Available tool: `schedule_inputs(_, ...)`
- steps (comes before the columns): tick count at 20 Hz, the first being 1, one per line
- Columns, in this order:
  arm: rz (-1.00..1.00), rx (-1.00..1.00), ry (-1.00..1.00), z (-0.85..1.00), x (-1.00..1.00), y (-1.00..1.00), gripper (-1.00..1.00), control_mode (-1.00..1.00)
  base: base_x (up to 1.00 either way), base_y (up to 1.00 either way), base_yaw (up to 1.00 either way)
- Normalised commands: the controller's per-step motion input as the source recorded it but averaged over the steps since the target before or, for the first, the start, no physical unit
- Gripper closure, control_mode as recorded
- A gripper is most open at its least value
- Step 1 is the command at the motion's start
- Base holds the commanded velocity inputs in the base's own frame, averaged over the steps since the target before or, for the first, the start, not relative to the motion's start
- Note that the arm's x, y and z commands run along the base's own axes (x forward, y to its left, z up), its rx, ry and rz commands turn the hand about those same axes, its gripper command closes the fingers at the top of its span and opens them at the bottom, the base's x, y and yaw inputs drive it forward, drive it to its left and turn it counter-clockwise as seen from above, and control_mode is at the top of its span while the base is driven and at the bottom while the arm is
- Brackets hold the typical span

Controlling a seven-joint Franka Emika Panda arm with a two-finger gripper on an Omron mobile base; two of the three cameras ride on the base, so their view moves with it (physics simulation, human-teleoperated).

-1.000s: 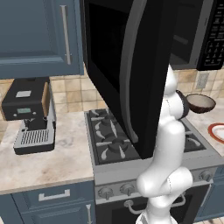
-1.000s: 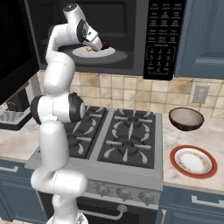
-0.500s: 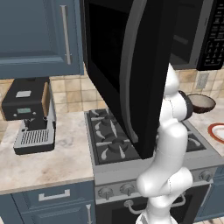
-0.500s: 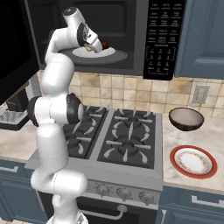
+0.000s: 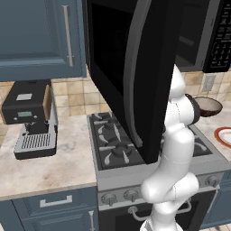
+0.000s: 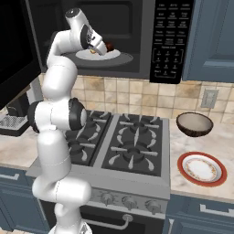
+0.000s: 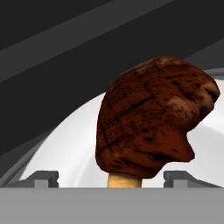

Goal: Pick the steak from the microwave and place it on plate located on the counter.

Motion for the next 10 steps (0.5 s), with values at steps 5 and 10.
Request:
schedule_inputs(5, 0.00, 0.00, 0.00, 0.00, 0.00, 0.00, 1.00, -1.00, 0.00, 0.00, 0.00)
schedule_inputs(10, 0.00, 0.00, 0.00, 0.00, 0.00, 0.00, 1.00, -1.00, 0.00, 0.00, 0.00)
